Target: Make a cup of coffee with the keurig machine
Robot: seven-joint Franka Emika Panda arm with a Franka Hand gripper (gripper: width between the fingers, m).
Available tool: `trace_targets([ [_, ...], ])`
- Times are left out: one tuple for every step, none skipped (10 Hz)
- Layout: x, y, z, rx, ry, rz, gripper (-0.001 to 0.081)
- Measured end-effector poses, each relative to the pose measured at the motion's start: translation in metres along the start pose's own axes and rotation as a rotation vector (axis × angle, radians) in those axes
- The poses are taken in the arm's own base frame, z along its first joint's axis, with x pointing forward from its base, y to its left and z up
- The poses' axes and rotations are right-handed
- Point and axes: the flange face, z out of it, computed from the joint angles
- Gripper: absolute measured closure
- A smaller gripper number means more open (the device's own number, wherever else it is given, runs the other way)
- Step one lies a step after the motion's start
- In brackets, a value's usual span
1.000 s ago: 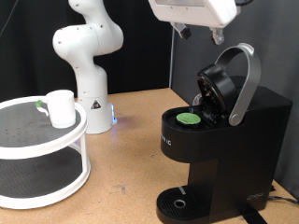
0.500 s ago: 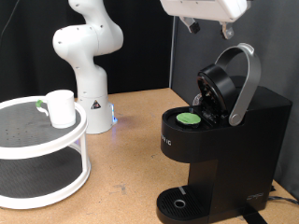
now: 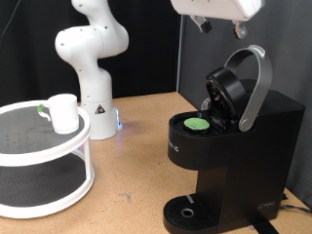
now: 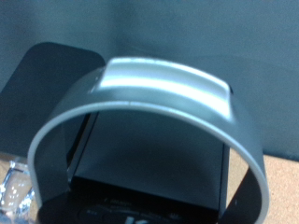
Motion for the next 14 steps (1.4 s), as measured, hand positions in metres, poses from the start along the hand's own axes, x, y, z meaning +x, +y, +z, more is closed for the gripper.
trace_targets([
  [0.004,-0.002,0.003,0.014,0.013,-0.004,0.0003],
  [0.011,-0.006,0.008,0.032,0.028,-0.015,0.0003],
  [0.022,-0.009,0.012,0.041,0.033,-0.030,0.0003],
  [0.034,-0.014,0.017,0.046,0.029,-0.043,0.0003],
  [0.045,-0.018,0.023,0.048,0.023,-0.052,0.0003],
  [0.057,-0.024,0.029,0.050,0.017,-0.068,0.0003],
  [0.068,-0.030,0.037,0.053,0.007,-0.085,0.0003],
  [0.077,-0.036,0.044,0.054,-0.002,-0.105,0.0003],
  [0.083,-0.042,0.052,0.057,-0.016,-0.111,0.0003],
  [0.087,-0.048,0.059,0.050,-0.044,-0.101,0.0003],
  [0.089,-0.053,0.066,0.036,-0.080,-0.087,0.0003],
  [0.092,-0.056,0.072,0.022,-0.101,-0.073,0.0003],
  [0.095,-0.057,0.078,0.004,-0.096,-0.061,0.0003],
  [0.098,-0.056,0.083,-0.020,-0.077,-0.046,0.0003],
])
